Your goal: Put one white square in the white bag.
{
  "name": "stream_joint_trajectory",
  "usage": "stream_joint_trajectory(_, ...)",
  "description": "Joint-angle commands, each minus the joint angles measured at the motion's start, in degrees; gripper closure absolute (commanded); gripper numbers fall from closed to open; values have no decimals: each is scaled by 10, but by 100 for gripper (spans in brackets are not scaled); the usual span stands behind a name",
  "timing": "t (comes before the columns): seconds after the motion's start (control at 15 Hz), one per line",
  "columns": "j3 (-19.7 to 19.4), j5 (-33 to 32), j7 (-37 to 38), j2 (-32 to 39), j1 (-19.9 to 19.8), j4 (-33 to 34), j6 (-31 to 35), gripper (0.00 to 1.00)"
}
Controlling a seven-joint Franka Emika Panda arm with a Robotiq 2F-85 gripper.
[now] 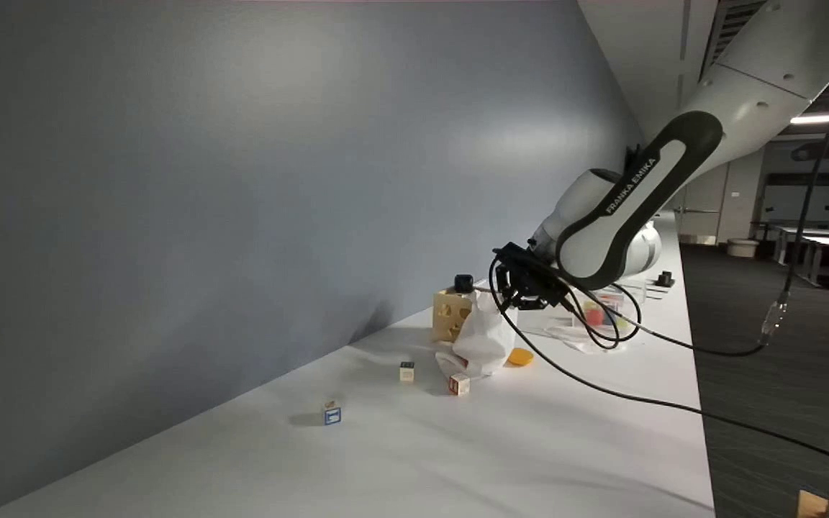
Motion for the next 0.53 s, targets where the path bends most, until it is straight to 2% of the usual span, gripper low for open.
stream_joint_trajectory(0.0,-6,-20,6,8,-2,-2,-3,100)
stream_joint_trajectory(0.2,-10,-21,5,13,4,-4,-2,100)
stream_joint_trajectory(0.27,-9,-20,4,10,5,-4,-2,74)
stream_joint_trajectory(0.33,-8,-19,4,7,6,-6,-4,73)
stream_joint_trajectory(0.47,-9,-24,3,-9,9,-9,-16,60)
